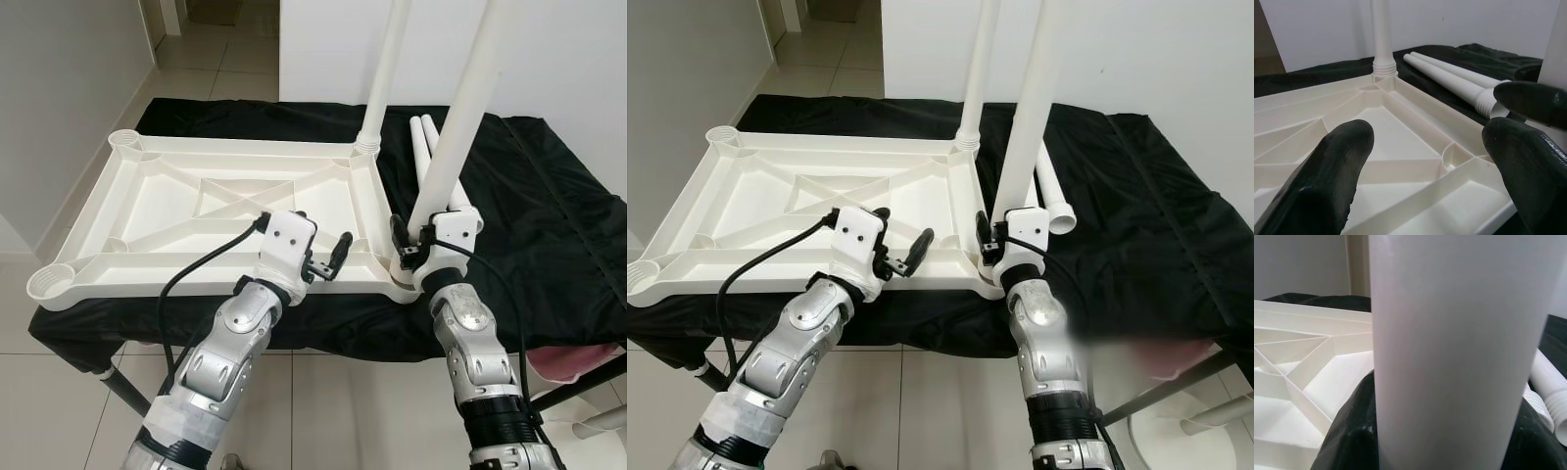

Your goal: Building children table

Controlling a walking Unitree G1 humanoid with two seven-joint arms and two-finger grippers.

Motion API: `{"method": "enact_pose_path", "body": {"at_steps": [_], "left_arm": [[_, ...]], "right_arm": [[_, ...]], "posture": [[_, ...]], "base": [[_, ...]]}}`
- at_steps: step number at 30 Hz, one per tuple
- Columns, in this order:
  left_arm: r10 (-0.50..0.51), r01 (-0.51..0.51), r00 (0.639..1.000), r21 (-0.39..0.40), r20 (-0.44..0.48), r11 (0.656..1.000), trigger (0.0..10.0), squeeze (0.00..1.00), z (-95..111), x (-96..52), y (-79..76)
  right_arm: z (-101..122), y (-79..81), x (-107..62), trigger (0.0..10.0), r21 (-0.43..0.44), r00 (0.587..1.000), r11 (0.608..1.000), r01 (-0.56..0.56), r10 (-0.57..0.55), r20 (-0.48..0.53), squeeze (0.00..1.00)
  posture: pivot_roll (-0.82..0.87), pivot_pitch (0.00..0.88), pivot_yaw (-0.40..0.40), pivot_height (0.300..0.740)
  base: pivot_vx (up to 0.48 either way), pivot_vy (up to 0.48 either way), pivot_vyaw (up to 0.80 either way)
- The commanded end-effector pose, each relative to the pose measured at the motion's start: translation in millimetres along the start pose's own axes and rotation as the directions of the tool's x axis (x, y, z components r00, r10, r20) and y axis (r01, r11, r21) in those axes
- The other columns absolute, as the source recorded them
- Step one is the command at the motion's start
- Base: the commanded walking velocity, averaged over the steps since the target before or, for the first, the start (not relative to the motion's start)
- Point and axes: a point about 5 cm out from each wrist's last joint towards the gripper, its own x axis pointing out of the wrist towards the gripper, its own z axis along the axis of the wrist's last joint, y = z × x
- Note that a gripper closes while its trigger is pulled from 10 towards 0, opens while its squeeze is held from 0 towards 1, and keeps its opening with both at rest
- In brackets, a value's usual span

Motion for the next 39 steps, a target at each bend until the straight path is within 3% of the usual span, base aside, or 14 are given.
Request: {"method": "enact_pose_path", "body": {"at_steps": [1,16,18,21,31,39], "left_arm": [[-0.144,0.144,0.989,0.004,-0.036,0.990,10.0,0.00,-6.0,-4.0,-9.8],[-0.273,0.270,0.956,-0.035,-0.109,0.962,10.0,0.00,-19.6,-16.9,-26.8],[-0.301,0.297,0.946,-0.046,-0.125,0.954,10.0,0.00,-21.0,-19.9,-30.0],[-0.323,0.321,0.936,-0.036,-0.138,0.946,10.0,0.00,-22.6,-22.3,-31.6],[-0.336,0.332,0.931,-0.053,-0.140,0.942,10.0,0.00,-19.8,-22.7,-34.6],[-0.336,0.331,0.931,-0.056,-0.144,0.942,10.0,0.00,-18.6,-24.2,-33.5]], "right_arm": [[-7.0,-2.2,-4.3,10.0,-0.020,1.000,1.000,-0.005,0.005,-0.023,0.00],[-33.3,-8.0,-19.5,10.0,-0.003,0.995,1.000,0.006,-0.007,-0.101,0.00],[-34.2,-5.7,-20.9,10.0,0.021,0.997,0.999,-0.032,0.033,-0.068,0.00],[-35.5,-2.4,-22.0,10.0,-0.009,0.997,0.997,-0.071,0.071,-0.042,0.00],[-41.2,6.3,-20.3,10.0,-0.016,0.989,0.989,-0.146,0.146,-0.003,0.00],[-52.2,13.1,-27.5,10.0,-0.022,0.973,0.973,-0.229,0.229,-0.015,0.00]], "posture": [[-0.01,0.024,-0.023,0.740],[0.00,0.036,-0.014,0.740],[0.00,0.044,-0.008,0.740],[0.00,0.047,-0.006,0.740],[0.01,0.067,-0.009,0.740],[0.01,0.070,-0.014,0.740]], "base": [[0.000,0.000,0.00],[0.000,0.000,0.00],[0.000,0.000,0.00],[0.000,0.000,0.00],[0.000,0.000,0.00],[0.000,0.000,0.00]]}}
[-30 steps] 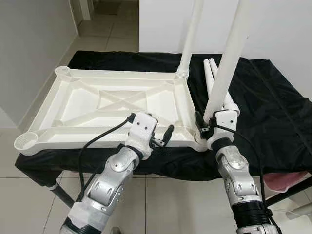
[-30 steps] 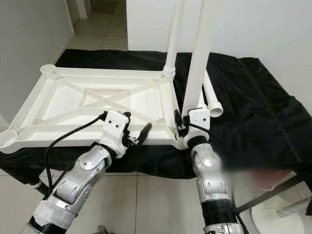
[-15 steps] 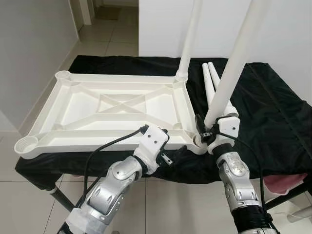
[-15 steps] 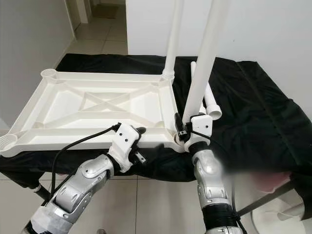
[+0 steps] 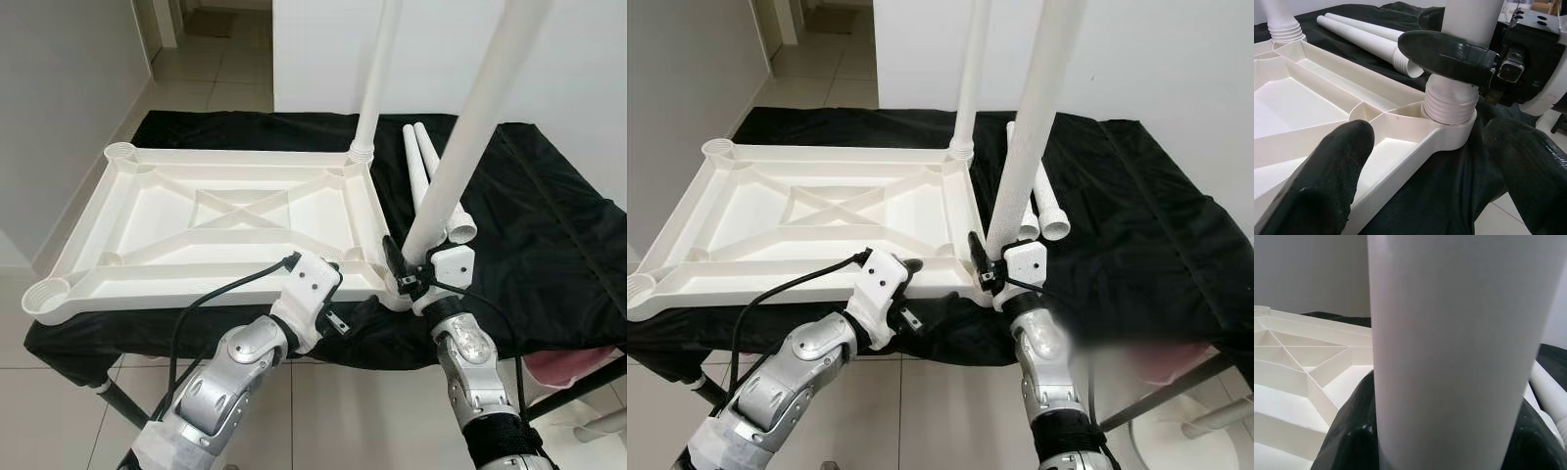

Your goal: Building children table

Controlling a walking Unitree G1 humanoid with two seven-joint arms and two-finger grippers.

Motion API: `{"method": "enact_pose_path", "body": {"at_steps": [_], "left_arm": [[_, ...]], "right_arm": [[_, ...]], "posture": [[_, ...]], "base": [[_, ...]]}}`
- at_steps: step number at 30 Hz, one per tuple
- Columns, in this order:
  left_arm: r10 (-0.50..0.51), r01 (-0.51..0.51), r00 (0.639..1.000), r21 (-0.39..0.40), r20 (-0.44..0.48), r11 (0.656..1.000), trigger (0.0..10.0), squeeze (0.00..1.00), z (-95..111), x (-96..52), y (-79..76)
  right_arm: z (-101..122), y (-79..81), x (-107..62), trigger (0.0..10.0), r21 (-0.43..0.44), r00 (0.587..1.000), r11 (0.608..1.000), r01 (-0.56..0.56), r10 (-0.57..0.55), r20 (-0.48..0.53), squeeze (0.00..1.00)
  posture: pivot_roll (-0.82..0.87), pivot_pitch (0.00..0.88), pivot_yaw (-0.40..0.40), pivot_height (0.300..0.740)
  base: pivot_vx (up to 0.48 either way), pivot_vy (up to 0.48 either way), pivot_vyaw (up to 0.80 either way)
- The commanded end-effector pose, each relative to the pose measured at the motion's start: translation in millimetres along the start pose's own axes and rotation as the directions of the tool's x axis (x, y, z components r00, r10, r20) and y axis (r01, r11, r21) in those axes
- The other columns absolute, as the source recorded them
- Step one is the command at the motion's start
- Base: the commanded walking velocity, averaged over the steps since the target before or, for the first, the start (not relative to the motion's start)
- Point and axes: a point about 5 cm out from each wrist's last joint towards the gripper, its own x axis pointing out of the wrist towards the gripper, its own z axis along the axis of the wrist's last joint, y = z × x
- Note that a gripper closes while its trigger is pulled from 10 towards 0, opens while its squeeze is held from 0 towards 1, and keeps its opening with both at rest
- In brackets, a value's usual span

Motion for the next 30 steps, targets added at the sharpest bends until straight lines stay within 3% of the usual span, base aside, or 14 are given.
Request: {"method": "enact_pose_path", "body": {"at_steps": [1,16,30], "left_arm": [[-0.025,0.025,1.000,0.003,-0.008,1.000,10.0,0.00,0.2,-2.4,-1.7],[-0.022,0.022,1.000,0.006,-0.006,1.000,10.0,0.00,2.8,-1.8,-2.7],[-0.021,0.021,1.000,0.010,-0.003,1.000,10.0,0.00,4.4,-1.3,-2.3]], "right_arm": [[-23.5,13.8,-10.9,10.0,0.047,0.991,0.997,-0.060,0.065,-0.115,0.00],[-36.3,15.7,-10.5,10.0,0.167,0.982,0.986,-0.004,0.035,-0.187,0.00],[-45.6,8.2,-7.6,10.0,0.199,0.961,0.977,0.076,-0.019,-0.276,0.00]], "posture": [[0.01,0.073,-0.016,0.740],[0.01,0.074,-0.017,0.740],[0.01,0.070,-0.021,0.740]], "base": [[0.000,0.000,0.00],[0.000,0.000,0.00],[0.000,0.000,0.00]]}}
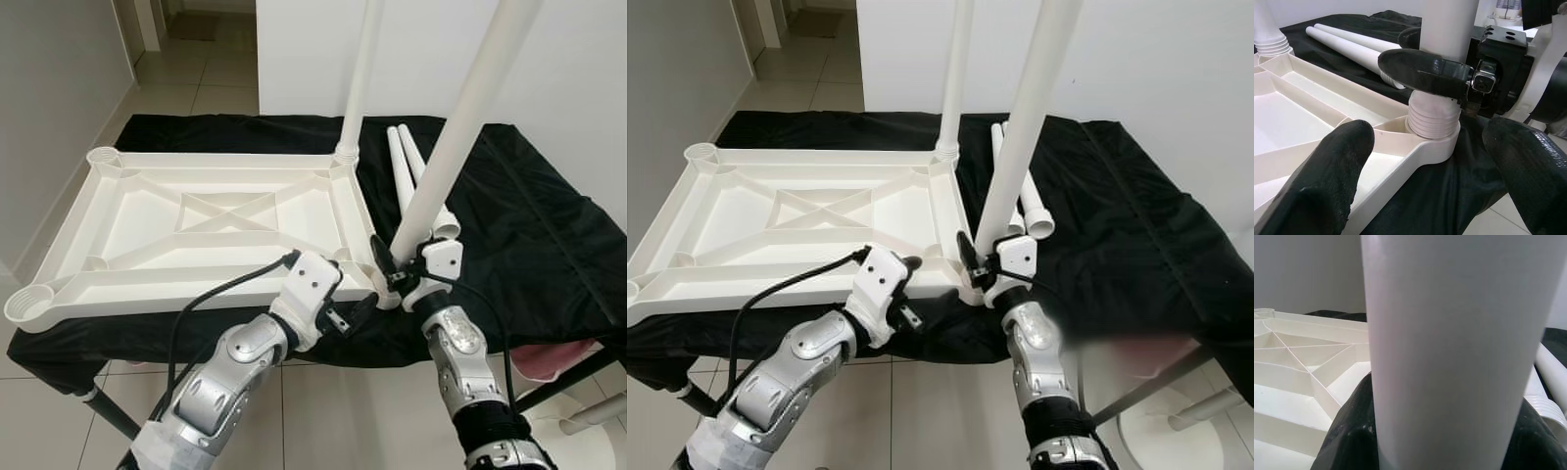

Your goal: Building children table

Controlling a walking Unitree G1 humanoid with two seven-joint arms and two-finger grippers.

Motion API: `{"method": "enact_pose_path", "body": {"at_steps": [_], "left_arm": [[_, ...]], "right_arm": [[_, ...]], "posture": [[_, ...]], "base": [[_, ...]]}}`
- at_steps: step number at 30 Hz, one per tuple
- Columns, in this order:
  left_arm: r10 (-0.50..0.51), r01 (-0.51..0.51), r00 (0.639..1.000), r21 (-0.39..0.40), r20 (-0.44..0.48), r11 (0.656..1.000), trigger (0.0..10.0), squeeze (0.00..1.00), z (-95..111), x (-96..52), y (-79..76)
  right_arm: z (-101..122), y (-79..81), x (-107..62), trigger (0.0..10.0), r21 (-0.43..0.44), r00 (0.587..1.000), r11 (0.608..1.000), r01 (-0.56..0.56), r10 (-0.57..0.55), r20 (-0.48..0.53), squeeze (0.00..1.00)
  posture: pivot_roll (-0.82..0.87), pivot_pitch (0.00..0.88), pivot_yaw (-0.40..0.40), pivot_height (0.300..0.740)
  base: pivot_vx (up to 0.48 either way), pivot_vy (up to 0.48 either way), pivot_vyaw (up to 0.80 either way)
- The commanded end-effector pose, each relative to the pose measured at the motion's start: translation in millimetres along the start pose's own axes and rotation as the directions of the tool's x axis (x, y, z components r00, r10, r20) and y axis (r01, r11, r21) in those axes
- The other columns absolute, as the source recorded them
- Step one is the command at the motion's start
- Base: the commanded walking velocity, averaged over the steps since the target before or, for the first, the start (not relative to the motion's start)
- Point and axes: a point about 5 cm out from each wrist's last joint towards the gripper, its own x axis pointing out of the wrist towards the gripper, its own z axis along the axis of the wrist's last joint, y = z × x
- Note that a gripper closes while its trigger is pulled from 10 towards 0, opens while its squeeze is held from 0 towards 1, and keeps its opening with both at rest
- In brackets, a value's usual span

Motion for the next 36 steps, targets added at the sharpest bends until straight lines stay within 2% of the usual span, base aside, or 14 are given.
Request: {"method": "enact_pose_path", "body": {"at_steps": [1,9,13,23,24,27,30,32,35,36], "left_arm": [[-0.022,0.022,1.000,0.002,-0.007,1.000,10.0,0.00,0.1,-0.8,-1.6],[-0.026,0.026,1.000,0.003,-0.007,1.000,10.0,0.00,0.3,-0.4,-2.6],[-0.025,0.025,1.000,0.005,-0.008,1.000,10.0,0.00,0.1,-0.5,-2.3],[-0.028,0.028,1.000,0.005,-0.008,1.000,10.0,0.00,-0.1,-0.5,-3.0],[-0.027,0.027,1.000,0.006,-0.009,1.000,10.0,0.00,-0.3,-0.6,-3.1],[-0.025,0.025,1.000,0.008,-0.011,1.000,10.0,0.00,-1.2,-0.6,-3.6],[-0.024,0.024,1.000,0.009,-0.012,1.000,10.0,0.00,-1.7,-0.4,-3.8],[-0.018,0.018,1.000,0.011,-0.011,1.000,10.0,0.00,-2.2,-0.3,-3.6],[-0.014,0.014,1.000,0.013,-0.011,1.000,10.0,0.00,-2.2,-0.3,-3.0],[-0.009,0.009,1.000,0.014,-0.011,1.000,10.0,0.00,-2.1,-0.5,-2.2]], "right_arm": [[-37.6,1.0,-17.0,10.0,0.095,0.977,0.994,0.058,-0.037,-0.208,0.00],[-39.9,-0.7,-17.1,10.0,0.103,0.972,0.992,0.072,-0.047,-0.229,0.00],[-41.3,-2.0,-17.4,10.0,0.159,0.969,0.982,0.106,-0.066,-0.238,0.00],[-38.8,-1.2,-17.3,10.0,0.122,0.973,0.989,0.088,-0.059,-0.225,0.00],[-37.2,0.5,-16.9,10.0,0.123,0.973,0.987,0.102,-0.073,-0.218,0.00],[-28.0,10.2,-15.2,10.0,0.092,0.957,0.966,0.241,-0.221,-0.187,0.00],[-27.1,12.0,-15.6,10.0,0.084,0.950,0.959,0.272,-0.254,-0.184,0.00],[-25.7,13.8,-18.4,10.0,0.052,0.920,0.931,0.363,-0.348,-0.181,0.00],[-24.9,14.8,-20.1,10.0,0.051,0.899,0.909,0.413,-0.399,-0.180,0.00],[-23.0,15.3,-21.7,10.0,0.056,0.875,0.883,0.467,-0.452,-0.171,0.00]], "posture": [[0.01,0.070,-0.021,0.740],[0.01,0.070,-0.019,0.740],[0.01,0.072,-0.019,0.740],[0.02,0.069,-0.024,0.740],[0.02,0.070,-0.027,0.740],[0.02,0.062,-0.038,0.740],[0.02,0.061,-0.040,0.740],[0.03,0.057,-0.047,0.740],[0.03,0.054,-0.050,0.740],[0.03,0.054,-0.050,0.740]], "base": [[0.000,0.000,0.00],[0.000,0.000,0.00],[0.000,0.000,0.00],[0.000,0.000,0.00],[0.000,0.000,0.00],[0.000,0.000,0.00],[0.000,0.000,0.00],[0.000,0.000,0.00],[0.000,0.000,0.00],[0.000,0.000,0.00]]}}
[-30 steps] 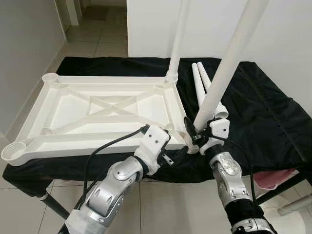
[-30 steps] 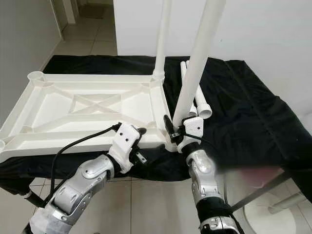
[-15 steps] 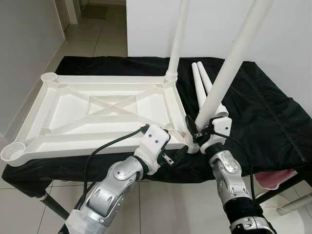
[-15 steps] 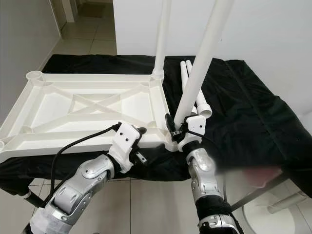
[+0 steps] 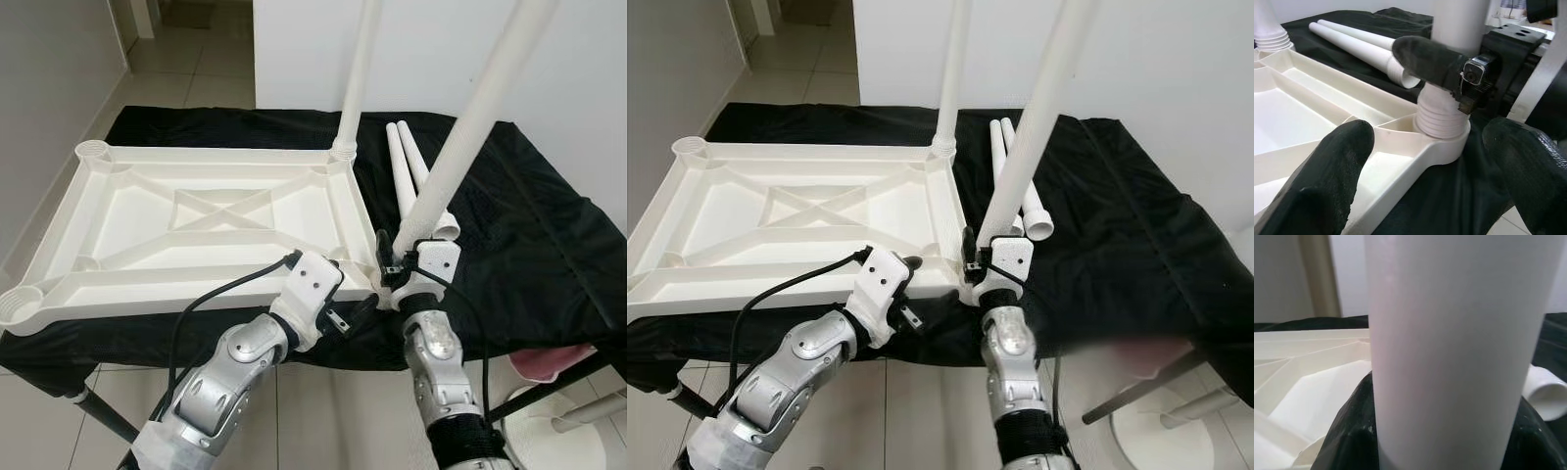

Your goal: Building children table

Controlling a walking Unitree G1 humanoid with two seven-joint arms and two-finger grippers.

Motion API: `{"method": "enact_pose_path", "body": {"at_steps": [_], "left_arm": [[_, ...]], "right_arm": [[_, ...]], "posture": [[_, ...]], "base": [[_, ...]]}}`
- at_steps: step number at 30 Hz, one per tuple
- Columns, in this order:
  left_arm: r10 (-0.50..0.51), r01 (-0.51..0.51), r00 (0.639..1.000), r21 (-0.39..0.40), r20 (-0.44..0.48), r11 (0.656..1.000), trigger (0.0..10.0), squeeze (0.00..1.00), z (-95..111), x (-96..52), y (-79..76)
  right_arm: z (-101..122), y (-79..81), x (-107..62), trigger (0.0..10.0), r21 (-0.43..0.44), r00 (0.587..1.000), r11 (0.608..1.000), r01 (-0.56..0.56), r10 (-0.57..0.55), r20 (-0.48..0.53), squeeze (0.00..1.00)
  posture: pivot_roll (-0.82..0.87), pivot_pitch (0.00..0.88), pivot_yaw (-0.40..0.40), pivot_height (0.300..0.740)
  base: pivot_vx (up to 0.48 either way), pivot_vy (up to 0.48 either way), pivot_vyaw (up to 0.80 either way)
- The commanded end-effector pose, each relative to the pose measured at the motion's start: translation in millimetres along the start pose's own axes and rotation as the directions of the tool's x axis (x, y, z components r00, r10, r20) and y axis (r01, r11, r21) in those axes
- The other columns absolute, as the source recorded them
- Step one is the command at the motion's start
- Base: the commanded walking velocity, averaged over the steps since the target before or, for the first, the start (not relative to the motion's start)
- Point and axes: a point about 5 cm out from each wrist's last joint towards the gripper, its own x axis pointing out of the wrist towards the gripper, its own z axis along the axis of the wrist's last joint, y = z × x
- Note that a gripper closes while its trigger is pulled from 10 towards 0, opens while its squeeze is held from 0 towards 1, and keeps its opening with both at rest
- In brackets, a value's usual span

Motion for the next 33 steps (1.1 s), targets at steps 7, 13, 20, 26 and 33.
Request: {"method": "enact_pose_path", "body": {"at_steps": [7,13,20,26,33], "left_arm": [[0.000,0.000,1.000,0.005,-0.009,1.000,10.0,0.00,-3.0,-1.5,2.9],[-0.004,0.005,1.000,0.024,-0.012,1.000,10.0,0.00,-3.1,0.1,4.9],[-0.015,0.015,1.000,0.035,-0.012,0.999,10.0,0.00,-2.7,0.2,1.7],[-0.013,0.013,1.000,0.035,-0.014,0.999,10.0,0.00,-3.5,-0.1,0.9],[0.001,0.000,1.000,0.041,-0.015,0.999,10.0,0.00,-4.9,-0.9,1.9]], "right_arm": [[-22.8,-8.6,-12.9,10.0,0.017,0.985,0.995,0.103,-0.100,-0.138,0.00],[-14.6,-9.2,-10.9,10.0,0.012,0.994,0.998,0.062,-0.060,-0.096,0.47],[-6.3,-12.3,-4.2,10.0,0.019,0.998,1.000,0.003,-0.002,-0.056,1.00],[-4.7,-15.2,-1.8,10.0,0.008,0.998,1.000,-0.014,0.014,-0.054,1.00],[0.6,-16.4,-0.9,10.0,-0.012,0.987,0.988,-0.151,0.150,-0.048,0.00]], "posture": [[0.02,0.043,-0.050,0.740],[0.02,0.029,-0.044,0.740],[0.03,0.028,-0.049,0.740],[0.03,0.028,-0.053,0.740],[0.02,0.036,-0.054,0.740]], "base": [[0.000,0.000,0.00],[0.000,0.000,0.00],[0.000,0.000,0.00],[0.000,0.000,0.00],[0.000,0.000,0.00]]}}
